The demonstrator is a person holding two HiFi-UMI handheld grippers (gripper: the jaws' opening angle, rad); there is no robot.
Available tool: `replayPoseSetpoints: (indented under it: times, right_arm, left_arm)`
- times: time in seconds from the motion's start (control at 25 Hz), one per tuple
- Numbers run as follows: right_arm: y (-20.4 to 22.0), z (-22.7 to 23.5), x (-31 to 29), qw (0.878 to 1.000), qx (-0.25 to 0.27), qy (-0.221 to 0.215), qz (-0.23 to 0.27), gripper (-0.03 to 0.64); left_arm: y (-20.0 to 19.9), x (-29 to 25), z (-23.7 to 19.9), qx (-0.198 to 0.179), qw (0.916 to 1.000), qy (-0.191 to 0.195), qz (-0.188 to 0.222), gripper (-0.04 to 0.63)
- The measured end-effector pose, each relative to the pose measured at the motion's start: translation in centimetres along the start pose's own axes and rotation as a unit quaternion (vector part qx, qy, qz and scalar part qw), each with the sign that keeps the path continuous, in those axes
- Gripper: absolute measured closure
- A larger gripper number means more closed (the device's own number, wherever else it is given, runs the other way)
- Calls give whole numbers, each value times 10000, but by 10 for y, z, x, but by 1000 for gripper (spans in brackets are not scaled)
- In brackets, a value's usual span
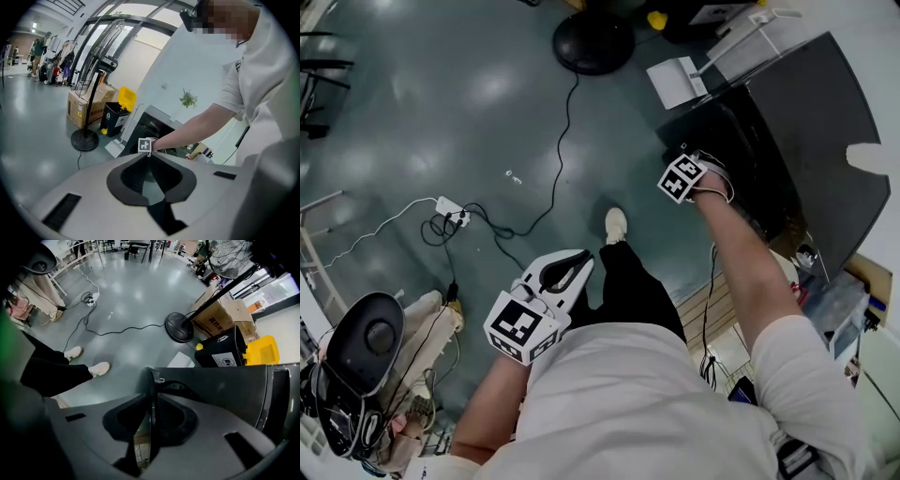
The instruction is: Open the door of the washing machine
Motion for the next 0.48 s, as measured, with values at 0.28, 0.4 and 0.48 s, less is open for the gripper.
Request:
replayPoseSetpoints:
  times: [0.28,0.4,0.48]
  right_arm:
    - [1,-38,11,9995,292,-99,-12,538]
    - [3,-54,15,9990,423,-107,-7,538]
    - [5,-64,18,9986,513,-110,-12,538]
  left_arm:
    - [11,21,4,-54,10000,62,0,571]
    - [17,29,8,-100,9999,100,2,571]
    - [21,35,10,-116,9999,110,12,571]
Point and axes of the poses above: the fingertips, and each gripper's own axes: x backward along the fingers, z to its right, y out of its underside, the point moved 3 cm from there along x, backward along the fingers, and after that the axes turned 10 degrees about -x, right-handed, at the moved point
